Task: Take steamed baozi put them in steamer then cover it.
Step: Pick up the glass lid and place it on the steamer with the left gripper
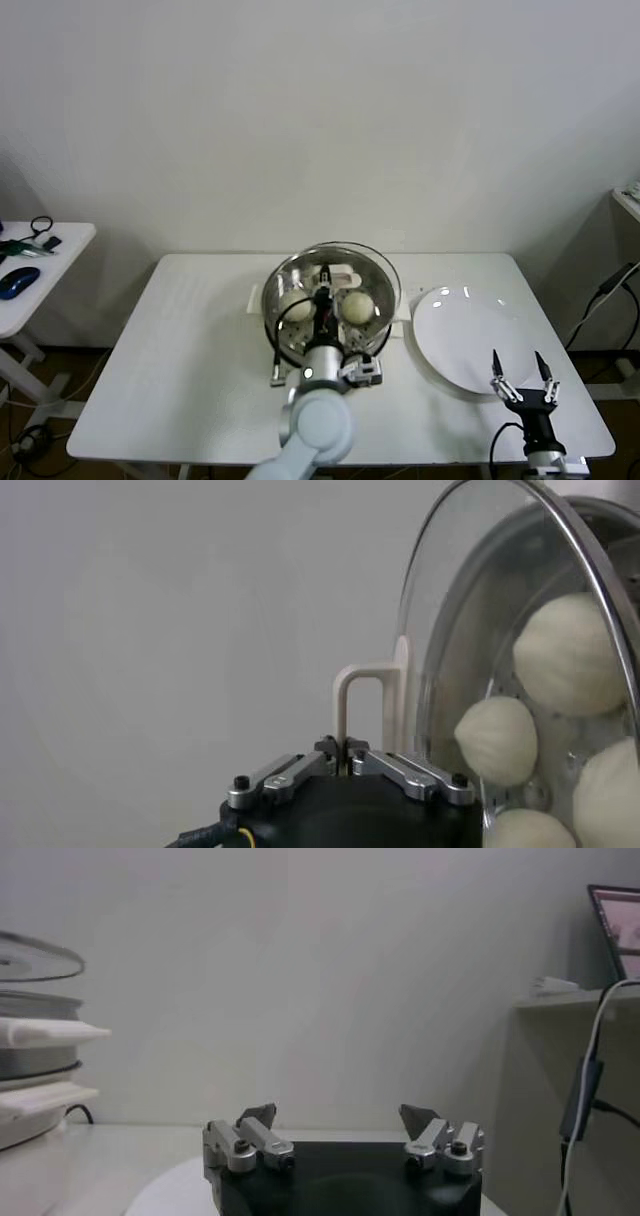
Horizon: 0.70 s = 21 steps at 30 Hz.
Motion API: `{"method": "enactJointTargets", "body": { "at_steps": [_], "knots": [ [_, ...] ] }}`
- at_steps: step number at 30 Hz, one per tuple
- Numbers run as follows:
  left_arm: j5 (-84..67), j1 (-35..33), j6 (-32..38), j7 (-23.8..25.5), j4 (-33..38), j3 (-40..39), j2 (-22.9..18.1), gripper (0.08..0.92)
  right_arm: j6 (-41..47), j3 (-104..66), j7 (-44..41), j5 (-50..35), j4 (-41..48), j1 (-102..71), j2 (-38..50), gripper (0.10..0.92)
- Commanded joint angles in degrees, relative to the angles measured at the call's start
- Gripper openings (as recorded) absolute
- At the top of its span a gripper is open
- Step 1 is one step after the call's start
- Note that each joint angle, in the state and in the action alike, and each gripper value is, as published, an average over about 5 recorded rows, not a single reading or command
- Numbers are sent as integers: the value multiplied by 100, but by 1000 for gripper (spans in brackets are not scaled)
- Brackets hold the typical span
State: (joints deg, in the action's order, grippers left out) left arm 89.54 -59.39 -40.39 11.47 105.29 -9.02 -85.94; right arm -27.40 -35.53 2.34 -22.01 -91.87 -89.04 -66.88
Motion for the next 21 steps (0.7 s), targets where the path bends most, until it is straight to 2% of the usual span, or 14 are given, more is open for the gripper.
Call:
{"method": "enactJointTargets", "body": {
  "at_steps": [1, 21],
  "knots": [
    [259, -43, 20, -103, -300, -2, -152, 135, -35, -11, 16, -20, 12, 15, -5, 823],
    [422, -60, 193, -148, -443, 148, -40, 135, -135, -56, 51, 11, -14, -43, -43, 823]
  ]
}}
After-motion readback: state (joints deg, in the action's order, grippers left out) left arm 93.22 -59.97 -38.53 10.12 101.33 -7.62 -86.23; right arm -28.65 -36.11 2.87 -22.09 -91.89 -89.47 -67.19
